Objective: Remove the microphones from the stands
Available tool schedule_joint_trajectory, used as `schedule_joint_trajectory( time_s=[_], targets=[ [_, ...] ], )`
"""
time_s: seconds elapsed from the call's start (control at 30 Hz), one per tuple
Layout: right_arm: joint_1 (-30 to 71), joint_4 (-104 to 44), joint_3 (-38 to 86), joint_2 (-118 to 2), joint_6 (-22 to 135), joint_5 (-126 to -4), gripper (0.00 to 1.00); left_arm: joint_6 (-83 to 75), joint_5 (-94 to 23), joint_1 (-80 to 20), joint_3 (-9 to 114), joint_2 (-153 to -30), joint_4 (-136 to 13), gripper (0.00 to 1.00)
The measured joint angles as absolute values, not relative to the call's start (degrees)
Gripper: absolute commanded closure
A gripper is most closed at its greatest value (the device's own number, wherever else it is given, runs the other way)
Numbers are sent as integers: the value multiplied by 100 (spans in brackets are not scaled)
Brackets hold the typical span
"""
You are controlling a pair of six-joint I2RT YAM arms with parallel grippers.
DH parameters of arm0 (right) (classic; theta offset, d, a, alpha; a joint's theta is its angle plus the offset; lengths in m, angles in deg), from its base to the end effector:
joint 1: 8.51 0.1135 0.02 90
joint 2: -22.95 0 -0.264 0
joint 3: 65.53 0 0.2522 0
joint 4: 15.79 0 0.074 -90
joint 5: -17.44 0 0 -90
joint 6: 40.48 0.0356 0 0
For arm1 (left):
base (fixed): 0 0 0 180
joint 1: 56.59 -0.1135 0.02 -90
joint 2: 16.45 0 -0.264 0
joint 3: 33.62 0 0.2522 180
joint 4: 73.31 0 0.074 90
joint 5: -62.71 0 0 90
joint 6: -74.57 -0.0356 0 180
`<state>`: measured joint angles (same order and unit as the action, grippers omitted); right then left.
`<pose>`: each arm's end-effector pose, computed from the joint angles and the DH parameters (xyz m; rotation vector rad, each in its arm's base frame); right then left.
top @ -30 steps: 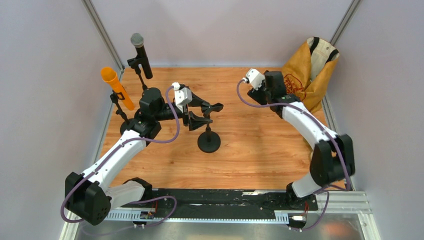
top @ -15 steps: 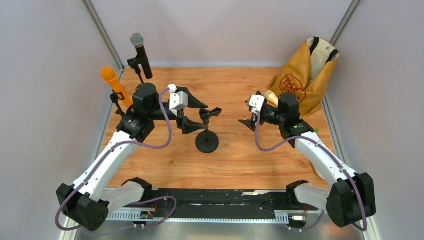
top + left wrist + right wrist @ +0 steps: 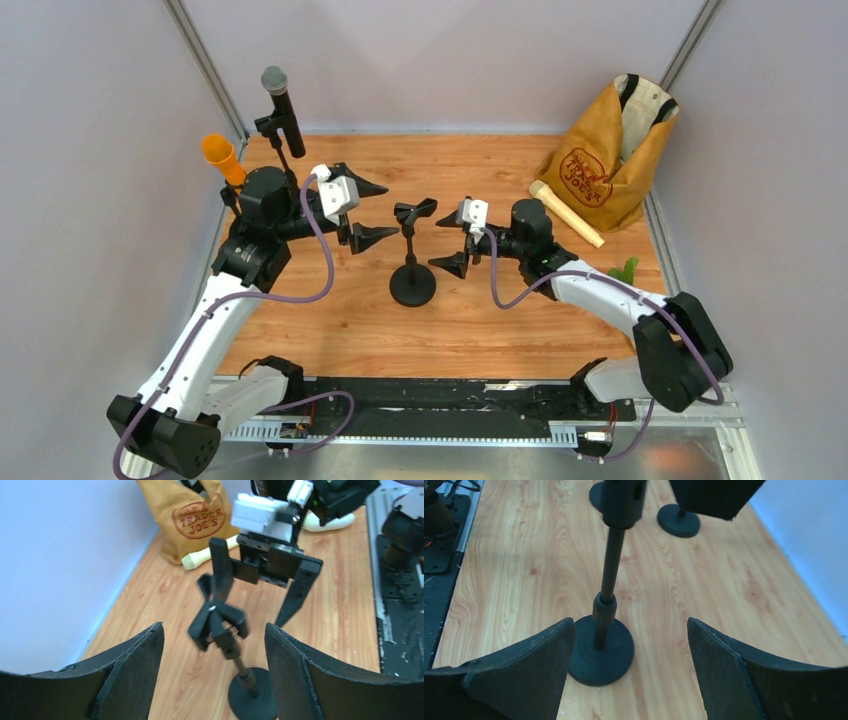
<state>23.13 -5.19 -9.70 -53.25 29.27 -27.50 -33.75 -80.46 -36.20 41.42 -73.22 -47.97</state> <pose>0.2347 0.1742 0.2653 -1.2501 1.2410 0.8254 0.1864 -0.0997 0.4017 1.1697 1.2452 -0.8068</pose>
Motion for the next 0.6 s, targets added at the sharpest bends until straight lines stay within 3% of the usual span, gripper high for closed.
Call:
schedule_joint_trajectory(
  time_s=[0.6],
  targets=[
    [3047, 904, -972, -6381, 4049, -3233, 18, -2831, -8592, -4923, 2809, -7318, -6124, 21]
  ],
)
